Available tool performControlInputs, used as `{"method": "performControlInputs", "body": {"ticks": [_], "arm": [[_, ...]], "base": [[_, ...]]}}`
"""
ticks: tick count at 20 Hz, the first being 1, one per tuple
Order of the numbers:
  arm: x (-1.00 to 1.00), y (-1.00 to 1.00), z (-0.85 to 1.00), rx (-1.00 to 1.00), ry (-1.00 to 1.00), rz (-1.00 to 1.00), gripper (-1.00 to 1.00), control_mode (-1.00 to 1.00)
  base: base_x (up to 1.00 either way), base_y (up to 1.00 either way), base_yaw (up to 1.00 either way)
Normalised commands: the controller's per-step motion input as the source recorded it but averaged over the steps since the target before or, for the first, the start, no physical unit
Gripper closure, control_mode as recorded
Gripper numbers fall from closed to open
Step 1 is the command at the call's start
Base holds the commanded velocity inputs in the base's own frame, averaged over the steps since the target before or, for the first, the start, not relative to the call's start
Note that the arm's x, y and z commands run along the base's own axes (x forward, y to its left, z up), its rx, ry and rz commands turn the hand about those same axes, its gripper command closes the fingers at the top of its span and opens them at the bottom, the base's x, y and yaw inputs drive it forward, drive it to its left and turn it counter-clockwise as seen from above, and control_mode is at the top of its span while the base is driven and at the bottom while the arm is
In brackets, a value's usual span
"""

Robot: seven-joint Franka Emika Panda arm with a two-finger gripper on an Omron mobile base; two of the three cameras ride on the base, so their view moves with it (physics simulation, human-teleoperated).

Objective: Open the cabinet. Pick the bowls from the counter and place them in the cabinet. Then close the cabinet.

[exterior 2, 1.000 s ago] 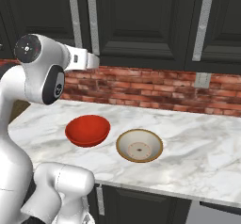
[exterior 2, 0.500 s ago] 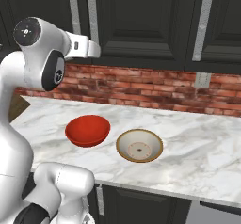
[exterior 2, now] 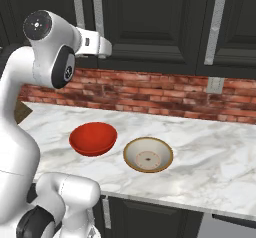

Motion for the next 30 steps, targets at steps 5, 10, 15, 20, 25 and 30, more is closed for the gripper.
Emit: {"method": "performControlInputs", "body": {"ticks": [5,10,15,20,25,30], "arm": [[0.31,-0.02,0.01,0.0,0.0,0.0,-1.0,-1.0],[0.31,0.0,0.0,0.0,0.0,0.0,-1.0,-1.0],[0.25,0.0,0.0,0.0,-0.02,0.03,-1.0,-1.0],[0.29,0.0,0.0,0.0,0.0,0.03,-1.0,-1.0],[0.41,0.13,0.0,0.0,0.0,-0.13,-1.0,-1.0],[0.48,-0.01,0.0,0.0,0.0,-0.18,-1.0,-1.0]], "base": [[0.0,0.0,0.0],[0.0,0.0,0.0],[0.0,0.0,0.0],[0.0,0.0,0.0],[0.0,0.0,0.0],[0.0,0.0,0.0]]}}
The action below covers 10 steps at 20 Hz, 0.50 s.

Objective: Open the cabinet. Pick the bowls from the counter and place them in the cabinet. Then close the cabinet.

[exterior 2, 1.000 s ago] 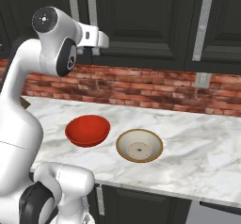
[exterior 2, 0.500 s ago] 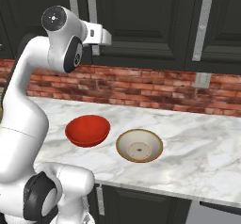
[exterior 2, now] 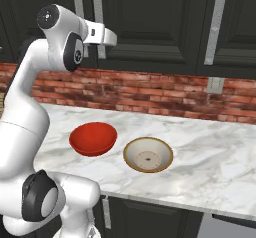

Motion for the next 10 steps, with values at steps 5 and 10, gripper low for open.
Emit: {"method": "performControlInputs", "body": {"ticks": [5,10], "arm": [[0.46,-0.5,0.0,0.09,0.0,0.0,-1.0,-1.0],[0.45,-0.34,-0.17,0.08,-0.01,0.03,-1.0,-1.0]], "base": [[0.0,0.0,0.0],[0.0,0.0,0.0]]}}
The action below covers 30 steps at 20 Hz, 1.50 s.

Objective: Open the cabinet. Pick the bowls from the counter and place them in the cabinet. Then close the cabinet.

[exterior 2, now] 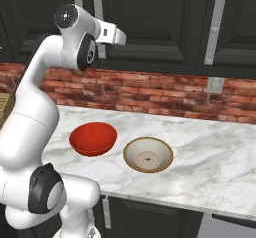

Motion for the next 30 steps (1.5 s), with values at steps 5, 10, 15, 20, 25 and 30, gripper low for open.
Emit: {"method": "performControlInputs", "body": {"ticks": [5,10,15,20,25,30], "arm": [[0.6,0.44,-0.54,0.0,-0.09,0.0,1.0,-1.0],[0.16,-0.33,-0.13,0.03,0.0,0.0,1.0,-1.0],[-0.46,-0.82,0.0,0.14,0.01,0.0,1.0,-1.0],[-0.97,-1.0,0.0,0.26,0.04,-0.03,1.0,-1.0],[-1.0,-1.0,0.0,0.29,0.0,-0.03,1.0,-1.0],[-1.0,-1.0,0.0,0.26,-0.01,0.0,1.0,-1.0]], "base": [[0.0,0.0,0.0],[0.0,0.0,0.0],[0.0,0.0,0.0],[0.0,0.0,0.0],[0.0,0.0,0.0],[0.0,0.0,0.0]]}}
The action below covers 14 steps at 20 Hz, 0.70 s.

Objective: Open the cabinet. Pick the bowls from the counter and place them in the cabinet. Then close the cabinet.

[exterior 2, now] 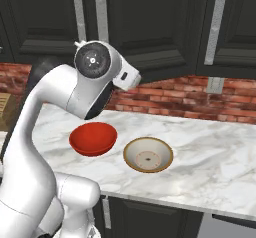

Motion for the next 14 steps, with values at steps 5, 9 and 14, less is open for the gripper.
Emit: {"method": "performControlInputs", "body": {"ticks": [5,9,14], "arm": [[-1.0,-0.61,0.0,0.14,-0.22,0.0,-1.0,-1.0],[-1.0,0.03,0.0,0.0,-0.43,0.0,-1.0,-1.0],[-1.0,0.71,0.01,-0.06,-0.54,0.0,-1.0,-1.0]], "base": [[0.0,0.0,0.0],[0.0,0.0,0.0],[0.0,0.0,0.0]]}}
